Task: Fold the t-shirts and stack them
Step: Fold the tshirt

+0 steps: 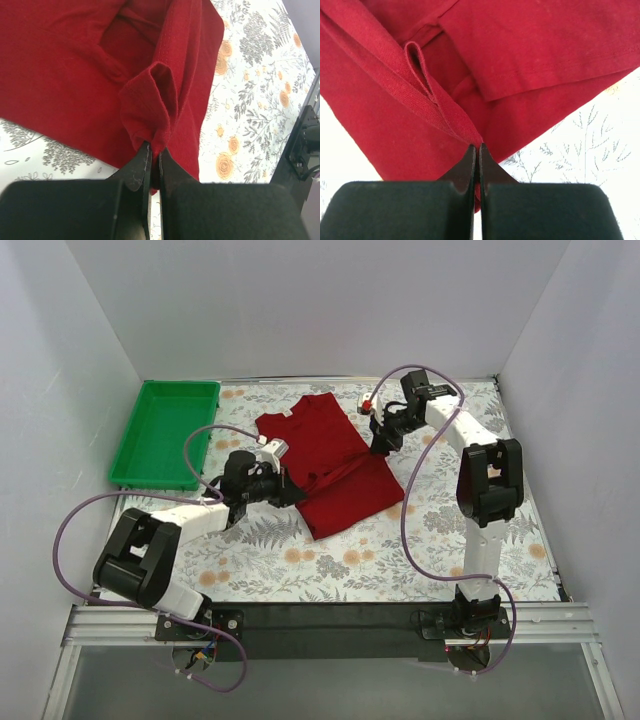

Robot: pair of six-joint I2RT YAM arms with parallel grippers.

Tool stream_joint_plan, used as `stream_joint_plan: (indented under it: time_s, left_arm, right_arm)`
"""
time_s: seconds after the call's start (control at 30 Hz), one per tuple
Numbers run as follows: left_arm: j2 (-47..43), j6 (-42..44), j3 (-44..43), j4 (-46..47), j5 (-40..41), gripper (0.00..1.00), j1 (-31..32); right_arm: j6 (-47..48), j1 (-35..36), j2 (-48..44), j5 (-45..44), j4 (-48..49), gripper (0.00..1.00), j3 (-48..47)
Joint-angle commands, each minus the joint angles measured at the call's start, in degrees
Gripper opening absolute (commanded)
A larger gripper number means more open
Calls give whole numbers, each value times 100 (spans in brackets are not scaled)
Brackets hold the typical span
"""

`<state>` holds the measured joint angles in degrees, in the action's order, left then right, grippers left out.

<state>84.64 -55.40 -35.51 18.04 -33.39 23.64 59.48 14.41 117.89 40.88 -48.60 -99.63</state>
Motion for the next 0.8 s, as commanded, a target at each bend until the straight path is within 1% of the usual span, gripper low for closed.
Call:
stream_joint_plan:
  time_s: [0.0,0.2,0.5,0.77]
  left_arm:
    - [35,99,-176,-38,-54,0,-148]
    - [193,143,-342,-73,43,0,-316]
    - [676,249,-703,-196,34,0,-386]
    - [852,266,-861,-213,122,0,-527]
  right_arm:
    - [-367,26,164,-10,298,1,-337]
    - [-631,88,367,-72,430,1,-513]
    - [-877,114,472,-221,615,1,-540]
    - [-1246,184,639,-344,913,1,-689]
